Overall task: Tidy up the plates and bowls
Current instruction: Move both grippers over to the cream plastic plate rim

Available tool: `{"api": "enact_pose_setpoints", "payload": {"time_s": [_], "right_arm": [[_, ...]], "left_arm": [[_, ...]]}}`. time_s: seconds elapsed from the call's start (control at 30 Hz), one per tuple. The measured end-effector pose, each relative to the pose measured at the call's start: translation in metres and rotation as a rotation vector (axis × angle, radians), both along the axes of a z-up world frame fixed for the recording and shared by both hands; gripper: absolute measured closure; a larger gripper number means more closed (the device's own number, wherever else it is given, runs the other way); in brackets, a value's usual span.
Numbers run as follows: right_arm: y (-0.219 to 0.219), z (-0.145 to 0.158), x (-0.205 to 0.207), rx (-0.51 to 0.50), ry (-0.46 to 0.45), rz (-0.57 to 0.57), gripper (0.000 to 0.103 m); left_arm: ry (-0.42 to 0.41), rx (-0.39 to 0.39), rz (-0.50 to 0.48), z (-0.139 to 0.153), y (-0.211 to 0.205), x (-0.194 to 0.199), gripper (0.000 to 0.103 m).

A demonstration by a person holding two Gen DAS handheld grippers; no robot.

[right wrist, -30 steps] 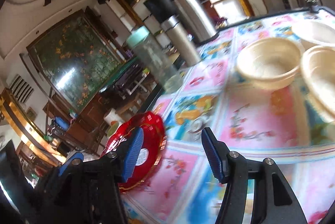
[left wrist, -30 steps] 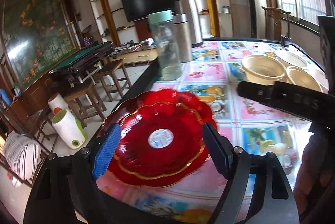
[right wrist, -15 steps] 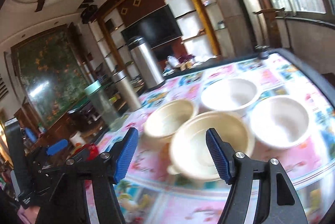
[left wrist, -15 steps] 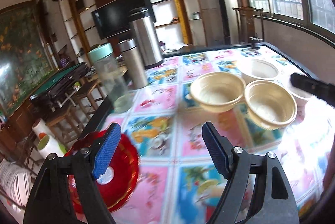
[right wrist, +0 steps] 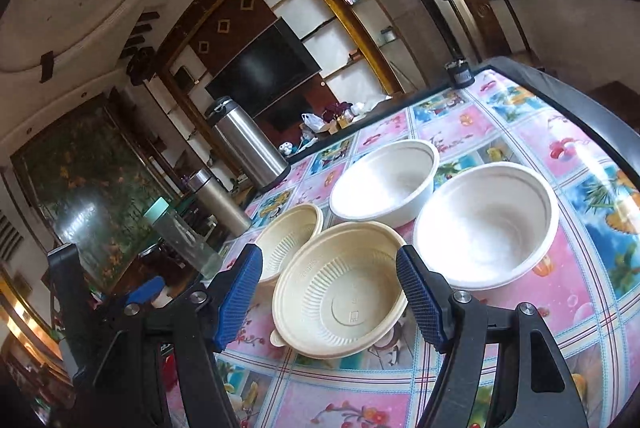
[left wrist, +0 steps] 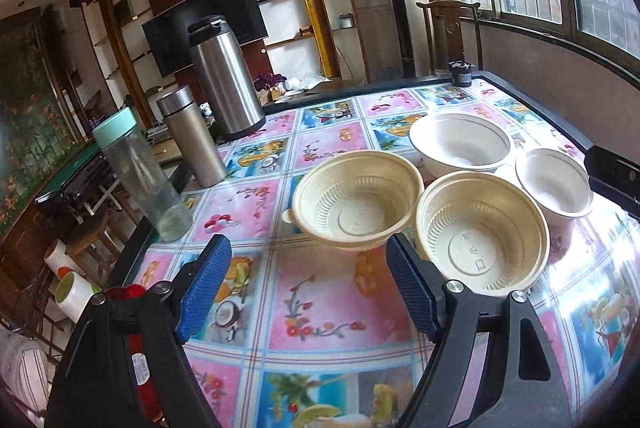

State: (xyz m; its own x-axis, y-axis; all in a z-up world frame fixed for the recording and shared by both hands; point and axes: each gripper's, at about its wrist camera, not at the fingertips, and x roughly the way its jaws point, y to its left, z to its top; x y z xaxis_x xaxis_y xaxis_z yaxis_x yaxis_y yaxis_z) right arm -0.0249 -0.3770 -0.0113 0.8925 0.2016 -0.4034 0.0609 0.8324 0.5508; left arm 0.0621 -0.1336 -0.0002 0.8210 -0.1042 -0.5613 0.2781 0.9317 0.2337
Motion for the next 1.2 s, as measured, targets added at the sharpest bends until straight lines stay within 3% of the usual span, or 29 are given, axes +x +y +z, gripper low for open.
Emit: {"api": "enact_pose_setpoints", "payload": {"time_s": [1.2], "right_arm": [[-0.009, -0.034, 0.028, 0.159, 0.172, 0.016, 0.030]], "left_arm": [[0.079, -0.016, -0.042, -0.023, -0.042, 0.034, 0.023]]}}
